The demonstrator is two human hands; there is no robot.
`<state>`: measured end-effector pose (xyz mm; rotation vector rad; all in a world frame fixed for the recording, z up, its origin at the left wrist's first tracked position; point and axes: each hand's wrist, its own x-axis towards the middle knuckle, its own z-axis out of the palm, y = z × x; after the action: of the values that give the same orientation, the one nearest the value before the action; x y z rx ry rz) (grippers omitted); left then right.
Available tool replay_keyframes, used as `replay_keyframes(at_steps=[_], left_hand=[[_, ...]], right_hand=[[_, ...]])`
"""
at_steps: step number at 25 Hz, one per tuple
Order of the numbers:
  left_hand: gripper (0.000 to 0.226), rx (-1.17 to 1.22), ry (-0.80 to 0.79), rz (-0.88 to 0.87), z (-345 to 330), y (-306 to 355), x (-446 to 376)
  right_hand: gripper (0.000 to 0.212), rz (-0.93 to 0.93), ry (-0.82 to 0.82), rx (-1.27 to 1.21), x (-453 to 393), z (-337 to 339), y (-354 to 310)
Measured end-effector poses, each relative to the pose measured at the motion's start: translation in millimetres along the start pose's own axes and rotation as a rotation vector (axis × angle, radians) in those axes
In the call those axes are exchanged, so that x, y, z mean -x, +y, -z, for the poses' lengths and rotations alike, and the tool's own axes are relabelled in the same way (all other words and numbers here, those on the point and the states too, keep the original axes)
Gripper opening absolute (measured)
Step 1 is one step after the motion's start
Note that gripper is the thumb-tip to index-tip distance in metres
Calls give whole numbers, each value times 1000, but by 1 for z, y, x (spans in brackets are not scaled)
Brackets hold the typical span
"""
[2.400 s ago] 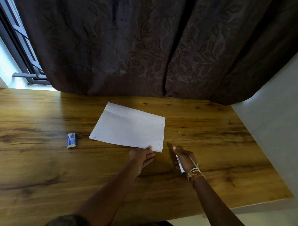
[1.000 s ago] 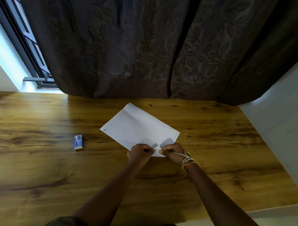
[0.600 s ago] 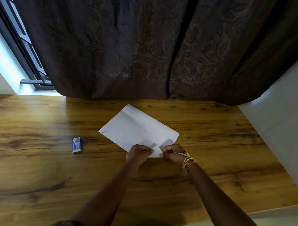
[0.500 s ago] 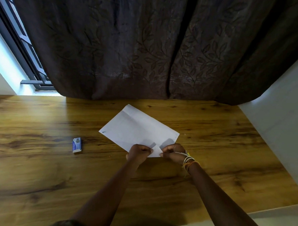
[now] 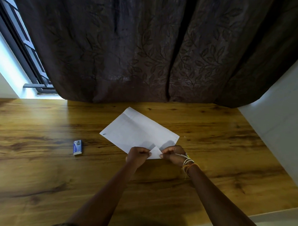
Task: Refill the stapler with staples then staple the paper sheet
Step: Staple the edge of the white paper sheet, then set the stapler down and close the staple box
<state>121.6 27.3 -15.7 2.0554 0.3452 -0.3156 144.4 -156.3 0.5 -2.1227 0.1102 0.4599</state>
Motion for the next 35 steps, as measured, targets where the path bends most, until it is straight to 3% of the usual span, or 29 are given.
replay_keyframes(at_steps=[3, 6, 11, 14, 19, 23, 25, 29, 32, 35], left_hand=[[19, 28, 49, -104, 0, -9, 11], [13, 43, 90, -250, 0, -21, 22], [16, -221, 111, -426, -9, -33, 33], [22, -325, 87, -449, -11, -38, 37], [25, -322, 92, -476, -11, -40, 38], [22, -293, 98, -483, -11, -41, 38], [22, -271, 89, -486, -10, -42, 38], [28, -347, 45, -556, -6, -51, 46], [36, -402, 4, -610, -3, -64, 54], [41, -417, -17, -626, 3, -69, 60]], right_hand=[[12, 49, 65, 11, 6, -4, 2], [10, 217, 177, 184, 18, -10, 10], [22, 634, 308, 489, 32, -12, 17], [28, 669, 313, 570, 35, -12, 15], [36, 395, 378, 546, 48, -8, 23], [75, -123, 454, 608, 50, 2, 21], [80, -294, 469, 630, 51, 0, 19], [64, -367, 516, 599, 49, -8, 22], [57, -286, 483, 664, 43, -8, 23], [38, -229, 519, 380, 38, -5, 22]])
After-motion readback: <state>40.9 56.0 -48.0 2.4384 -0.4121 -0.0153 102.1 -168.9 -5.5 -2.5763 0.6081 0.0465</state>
